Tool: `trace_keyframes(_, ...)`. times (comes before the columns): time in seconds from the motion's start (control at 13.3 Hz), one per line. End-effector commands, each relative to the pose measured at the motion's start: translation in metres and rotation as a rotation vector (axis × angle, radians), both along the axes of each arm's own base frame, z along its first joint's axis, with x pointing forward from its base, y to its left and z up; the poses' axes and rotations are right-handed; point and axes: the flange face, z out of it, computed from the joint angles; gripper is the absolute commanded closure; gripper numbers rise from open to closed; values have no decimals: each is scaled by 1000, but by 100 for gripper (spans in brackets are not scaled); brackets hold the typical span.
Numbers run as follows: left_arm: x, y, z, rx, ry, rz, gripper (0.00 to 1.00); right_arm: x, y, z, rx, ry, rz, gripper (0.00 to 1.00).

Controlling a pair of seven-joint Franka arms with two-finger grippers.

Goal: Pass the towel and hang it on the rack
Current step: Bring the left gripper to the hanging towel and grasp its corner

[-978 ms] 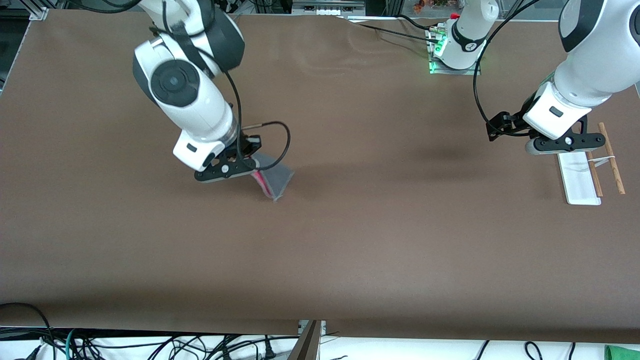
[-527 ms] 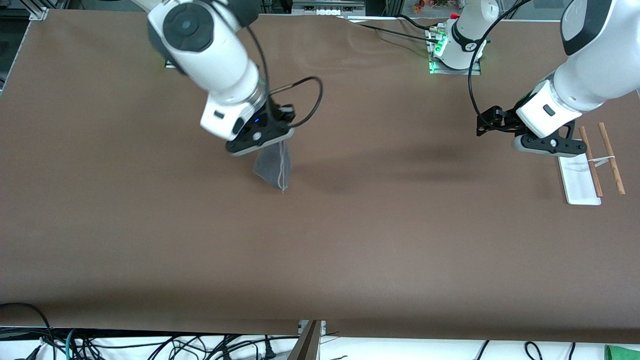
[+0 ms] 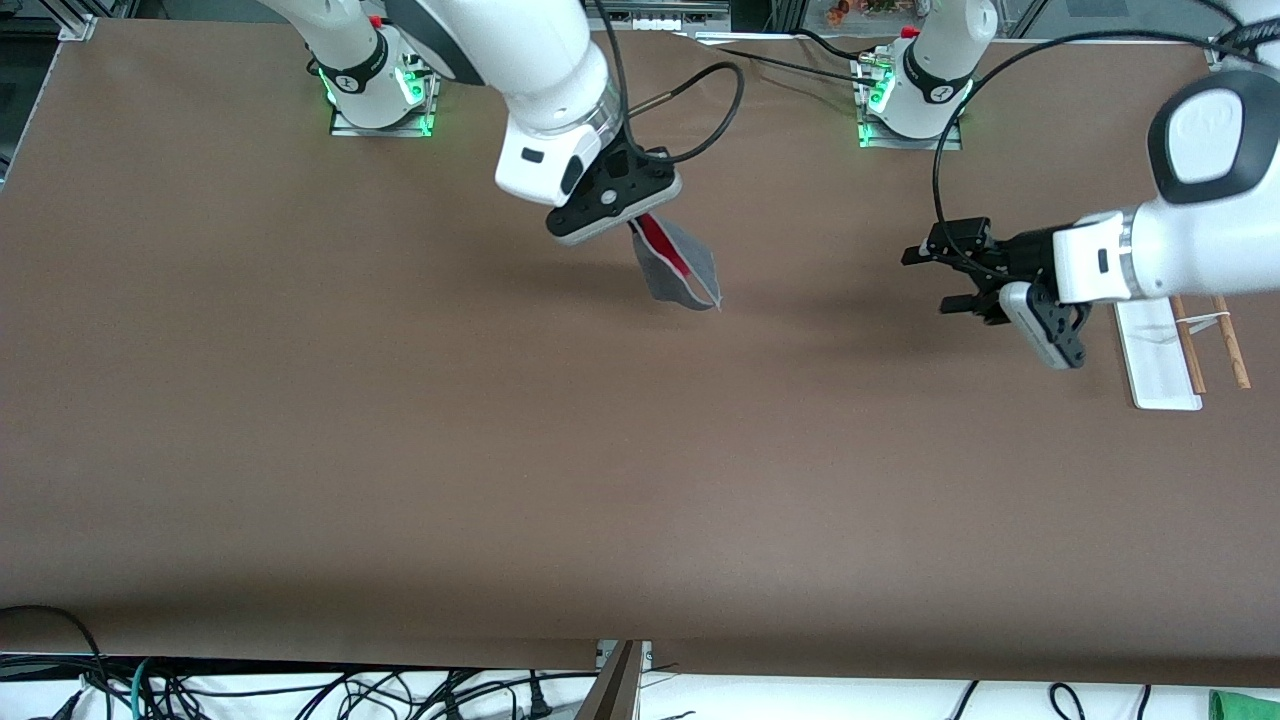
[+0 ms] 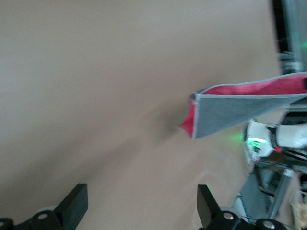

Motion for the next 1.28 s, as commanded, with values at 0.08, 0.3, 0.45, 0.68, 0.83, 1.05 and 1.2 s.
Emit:
trace_keyframes(0.08, 13, -38, -40, -263, -56, -134, 0, -15, 33, -1, 41, -15, -5, 100)
trace_keyframes(0.3, 18, -72, -61, -504, -221, -244, 0, -31, 52, -1, 66, -31, 25, 100)
trace_keyframes(0.45, 20, -90, -80, -638, -355, -314, 0, -31, 57, 6, 92, -41, 28, 100)
trace_keyframes(0.68, 16, -124, -99, -786, -536, -406, 0, -28, 56, 16, 105, -49, 27, 100)
trace_keyframes(0.83, 12, -137, -105, -822, -608, -462, 0, -30, 56, 18, 105, -47, 28, 100)
trace_keyframes(1.05, 5, -154, -107, -865, -639, -484, 5, -29, 54, 27, 113, -53, 27, 100)
trace_keyframes(1.2, 4, -166, -119, -912, -660, -466, 7, -29, 55, 29, 119, -56, 27, 100)
